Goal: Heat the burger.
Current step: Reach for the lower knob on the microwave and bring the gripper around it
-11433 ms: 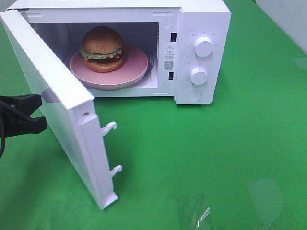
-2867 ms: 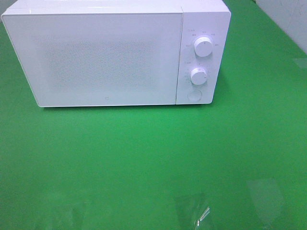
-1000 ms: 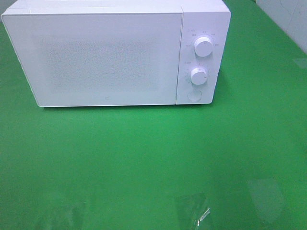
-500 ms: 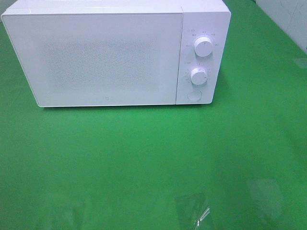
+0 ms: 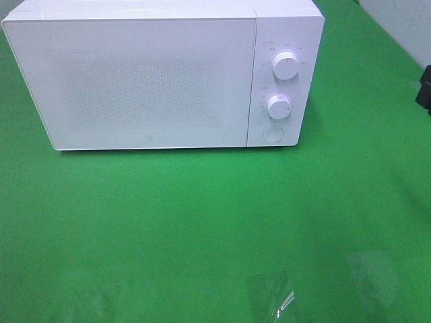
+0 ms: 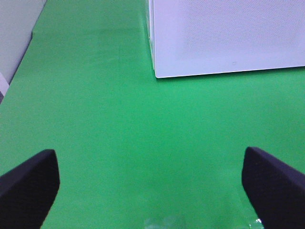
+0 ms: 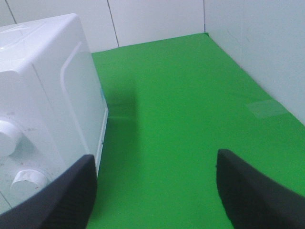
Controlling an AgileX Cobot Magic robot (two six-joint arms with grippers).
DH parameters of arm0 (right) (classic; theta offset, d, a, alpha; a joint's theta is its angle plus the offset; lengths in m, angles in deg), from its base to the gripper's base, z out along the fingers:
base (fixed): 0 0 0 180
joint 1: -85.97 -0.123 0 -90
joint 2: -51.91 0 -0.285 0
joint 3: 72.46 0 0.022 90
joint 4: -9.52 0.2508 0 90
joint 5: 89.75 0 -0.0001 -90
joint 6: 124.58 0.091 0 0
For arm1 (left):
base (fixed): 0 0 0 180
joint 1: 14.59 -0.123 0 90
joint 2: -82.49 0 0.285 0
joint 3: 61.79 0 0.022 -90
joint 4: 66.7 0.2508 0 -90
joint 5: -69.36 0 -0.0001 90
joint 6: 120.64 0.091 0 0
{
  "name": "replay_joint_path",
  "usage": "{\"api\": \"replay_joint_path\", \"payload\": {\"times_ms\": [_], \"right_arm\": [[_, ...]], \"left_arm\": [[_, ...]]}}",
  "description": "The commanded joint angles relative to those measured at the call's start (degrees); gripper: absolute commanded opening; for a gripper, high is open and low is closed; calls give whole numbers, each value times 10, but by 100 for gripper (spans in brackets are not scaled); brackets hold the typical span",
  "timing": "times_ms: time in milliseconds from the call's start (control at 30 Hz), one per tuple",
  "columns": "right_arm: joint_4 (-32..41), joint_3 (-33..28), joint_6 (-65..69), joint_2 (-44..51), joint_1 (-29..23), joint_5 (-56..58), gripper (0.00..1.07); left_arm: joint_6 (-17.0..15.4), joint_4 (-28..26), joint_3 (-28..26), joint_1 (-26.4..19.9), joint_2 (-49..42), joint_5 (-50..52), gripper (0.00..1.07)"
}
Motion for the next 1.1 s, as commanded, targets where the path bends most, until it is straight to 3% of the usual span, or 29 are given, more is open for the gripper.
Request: {"api": "replay_joint_path", "payload": {"times_ms": [33,367,600,867,1100], "right_arm": [[41,-1,-57,-22,-37,-48,69],[197,0,-100,-163,-210,-283,70],[254,26,-90,-241,-301,-321,80],[252,83,-88,-316,-335,-325,79],[247,132,-62,-365,-335,-311,79]], "left_arm": [[1,-5,2,-1,-13,3,96],[1,-5,2,-1,-13,3,96],[1,-5,2,-1,-13,3,96],[1,-5,2,-1,-13,3,96],[1,-5,2,-1,-13,3,96]]}}
